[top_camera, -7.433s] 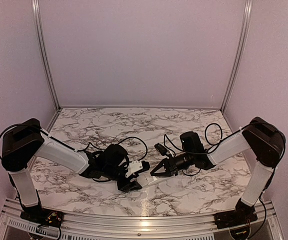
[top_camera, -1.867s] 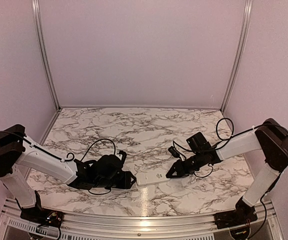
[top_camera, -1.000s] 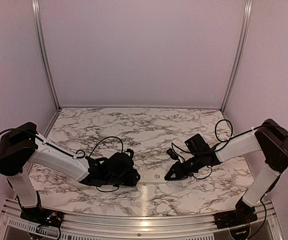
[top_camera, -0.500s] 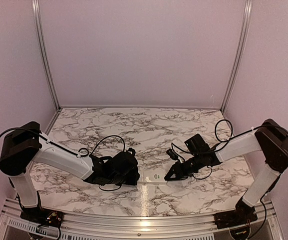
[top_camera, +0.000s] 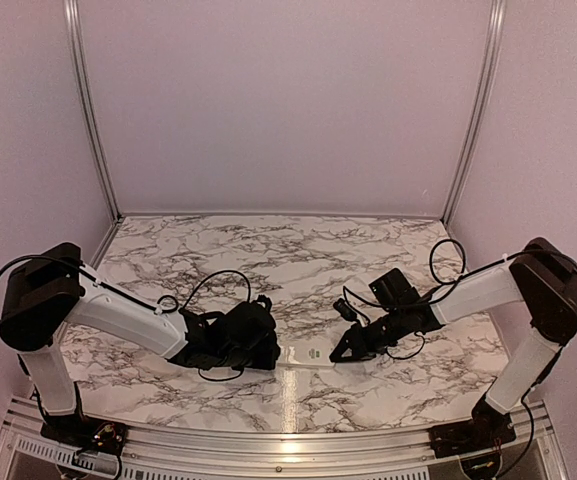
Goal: Load the batteries into the remote control
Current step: Press the battery cover on the remote control.
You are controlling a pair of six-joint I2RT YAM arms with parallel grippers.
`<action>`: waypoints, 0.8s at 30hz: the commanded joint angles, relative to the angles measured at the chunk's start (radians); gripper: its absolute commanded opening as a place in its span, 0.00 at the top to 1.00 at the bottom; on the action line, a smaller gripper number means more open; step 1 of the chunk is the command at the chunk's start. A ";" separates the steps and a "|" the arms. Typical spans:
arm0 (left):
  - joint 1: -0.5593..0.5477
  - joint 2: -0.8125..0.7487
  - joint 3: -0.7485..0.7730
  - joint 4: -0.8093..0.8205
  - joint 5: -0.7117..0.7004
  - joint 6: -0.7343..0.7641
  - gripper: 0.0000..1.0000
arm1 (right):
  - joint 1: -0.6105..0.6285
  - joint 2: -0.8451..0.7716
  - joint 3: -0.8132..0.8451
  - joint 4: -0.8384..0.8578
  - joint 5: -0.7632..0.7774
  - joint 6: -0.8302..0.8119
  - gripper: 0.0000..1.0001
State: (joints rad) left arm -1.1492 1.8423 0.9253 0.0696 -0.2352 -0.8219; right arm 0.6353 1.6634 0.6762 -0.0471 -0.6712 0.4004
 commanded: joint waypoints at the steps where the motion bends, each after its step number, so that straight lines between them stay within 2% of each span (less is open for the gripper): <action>1: -0.015 0.062 -0.019 0.065 0.143 0.021 0.78 | 0.047 0.038 0.042 0.066 -0.036 0.005 0.82; 9: -0.038 0.080 -0.010 0.150 0.277 0.062 0.80 | 0.052 0.067 0.075 0.072 -0.047 0.005 0.83; 16: -0.009 0.000 -0.087 0.170 0.265 0.055 0.74 | -0.028 0.041 0.071 0.021 -0.042 -0.029 0.79; 22: -0.005 -0.079 -0.135 0.182 0.271 0.070 0.62 | -0.104 0.030 0.100 -0.021 -0.043 -0.078 0.74; 24: 0.002 -0.119 -0.152 0.183 0.271 0.087 0.51 | -0.105 0.039 0.118 -0.025 -0.048 -0.082 0.72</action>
State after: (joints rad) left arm -1.1393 1.7981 0.8074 0.2203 -0.0563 -0.7677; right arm 0.5453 1.6844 0.7380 -0.0830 -0.7097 0.3573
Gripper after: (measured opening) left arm 0.415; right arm 0.262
